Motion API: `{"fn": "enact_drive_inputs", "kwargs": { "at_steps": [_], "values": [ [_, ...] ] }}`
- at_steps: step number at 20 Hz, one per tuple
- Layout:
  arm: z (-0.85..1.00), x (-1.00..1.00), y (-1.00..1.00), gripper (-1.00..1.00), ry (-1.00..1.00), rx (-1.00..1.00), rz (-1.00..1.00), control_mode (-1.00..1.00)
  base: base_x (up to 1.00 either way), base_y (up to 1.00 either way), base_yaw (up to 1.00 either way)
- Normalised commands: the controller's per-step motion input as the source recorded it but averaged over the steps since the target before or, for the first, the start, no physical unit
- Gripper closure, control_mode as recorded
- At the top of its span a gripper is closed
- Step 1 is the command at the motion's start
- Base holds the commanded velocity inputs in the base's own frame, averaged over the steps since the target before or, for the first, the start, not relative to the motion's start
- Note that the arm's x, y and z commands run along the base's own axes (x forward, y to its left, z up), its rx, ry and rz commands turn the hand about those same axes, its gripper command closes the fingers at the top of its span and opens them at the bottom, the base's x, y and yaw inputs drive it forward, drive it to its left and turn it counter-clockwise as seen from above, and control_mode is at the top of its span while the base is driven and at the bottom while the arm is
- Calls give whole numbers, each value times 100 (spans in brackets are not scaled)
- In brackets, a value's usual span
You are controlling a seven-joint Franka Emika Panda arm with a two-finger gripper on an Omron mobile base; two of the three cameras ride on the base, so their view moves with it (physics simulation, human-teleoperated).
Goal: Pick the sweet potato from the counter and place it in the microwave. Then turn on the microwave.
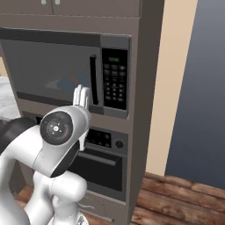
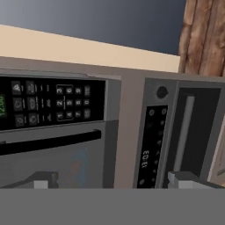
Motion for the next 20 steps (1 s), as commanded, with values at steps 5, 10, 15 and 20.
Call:
{"fn": "enact_drive_inputs", "kwargs": {
  "at_steps": [5,10,15,20],
  "values": [
    [-6,7,-12,-100,0,1,8,-100,0,0,0],
    [-9,11,-11,-100,0,1,7,-100,0,0,0],
    [-13,16,-2,-100,0,1,4,-100,0,0,0],
    [-13,13,-1,-100,0,0,4,-100,0,0,0]
  ]
}}
